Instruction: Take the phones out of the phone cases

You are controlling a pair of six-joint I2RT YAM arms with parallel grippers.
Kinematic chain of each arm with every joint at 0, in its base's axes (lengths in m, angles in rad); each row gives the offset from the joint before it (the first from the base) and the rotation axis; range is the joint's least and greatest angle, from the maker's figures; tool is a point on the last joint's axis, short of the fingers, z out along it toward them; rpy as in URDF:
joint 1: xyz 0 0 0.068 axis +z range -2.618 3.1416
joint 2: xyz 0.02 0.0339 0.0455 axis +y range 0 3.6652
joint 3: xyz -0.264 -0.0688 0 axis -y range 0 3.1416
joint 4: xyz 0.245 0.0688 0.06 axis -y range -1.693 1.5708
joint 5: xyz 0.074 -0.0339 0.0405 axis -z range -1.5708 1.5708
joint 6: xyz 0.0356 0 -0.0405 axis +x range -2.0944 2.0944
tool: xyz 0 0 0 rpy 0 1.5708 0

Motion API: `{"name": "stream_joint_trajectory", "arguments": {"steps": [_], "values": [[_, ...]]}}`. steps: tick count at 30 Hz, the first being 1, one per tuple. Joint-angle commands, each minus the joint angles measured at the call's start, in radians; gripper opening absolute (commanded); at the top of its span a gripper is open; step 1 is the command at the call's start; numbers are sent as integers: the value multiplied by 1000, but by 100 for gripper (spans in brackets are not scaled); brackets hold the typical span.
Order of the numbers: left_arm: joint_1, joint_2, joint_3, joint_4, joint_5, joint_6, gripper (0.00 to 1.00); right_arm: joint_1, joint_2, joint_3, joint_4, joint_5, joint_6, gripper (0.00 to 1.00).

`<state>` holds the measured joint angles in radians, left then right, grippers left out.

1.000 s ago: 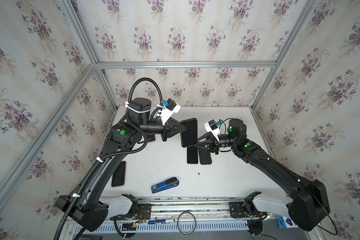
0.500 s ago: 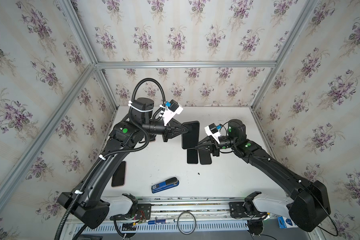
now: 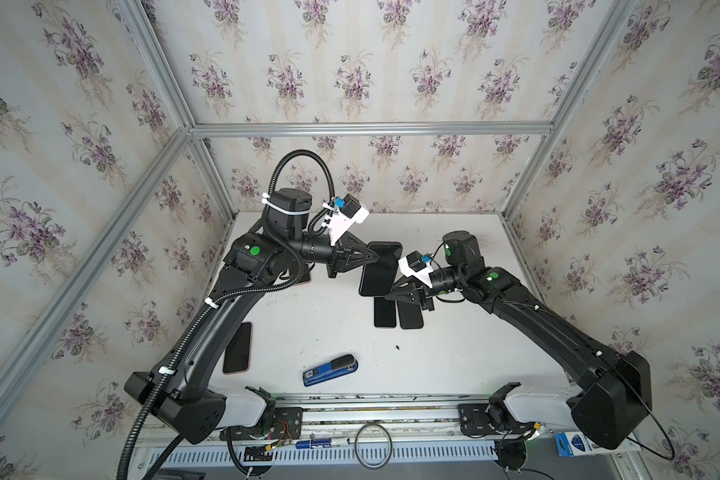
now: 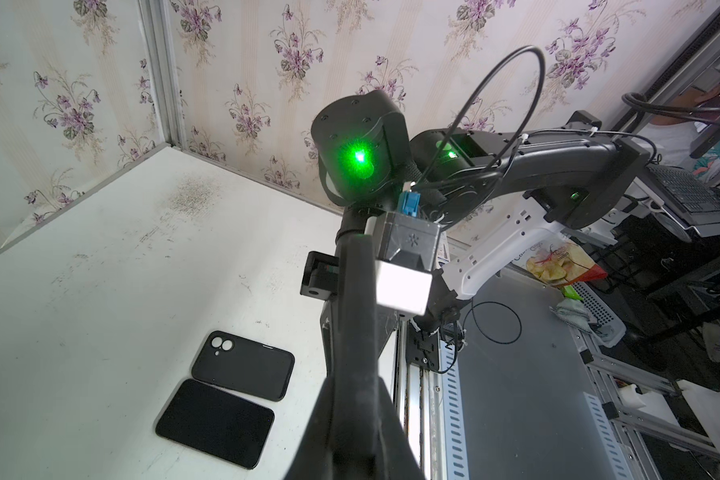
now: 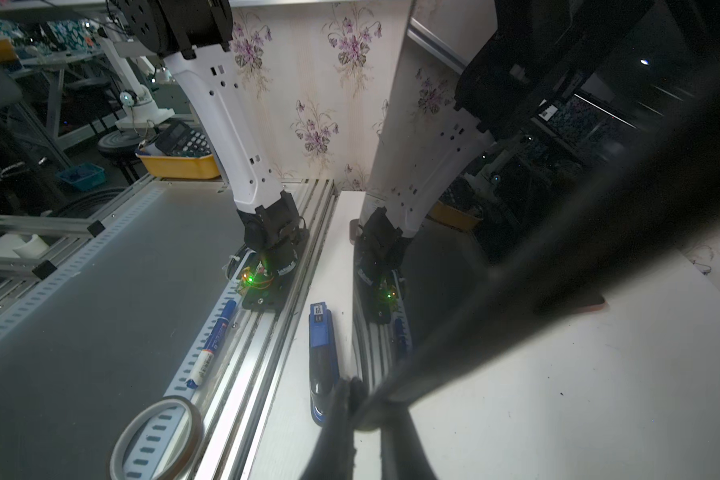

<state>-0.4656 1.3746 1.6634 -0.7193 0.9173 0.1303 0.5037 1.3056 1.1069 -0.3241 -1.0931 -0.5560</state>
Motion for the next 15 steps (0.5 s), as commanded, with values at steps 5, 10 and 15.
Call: {"name": "stream_joint_trajectory", "arguments": {"steps": [5, 10, 15], "values": [[-5, 25, 14, 54, 55, -54, 0, 19, 39, 40, 85, 82, -155, 0], [-5, 47, 28, 46, 80, -65, 0, 19, 52, 58, 133, 127, -196, 4], [-5, 71, 47, 42, 93, -75, 0, 19, 57, 74, 154, 164, -253, 12]]}}
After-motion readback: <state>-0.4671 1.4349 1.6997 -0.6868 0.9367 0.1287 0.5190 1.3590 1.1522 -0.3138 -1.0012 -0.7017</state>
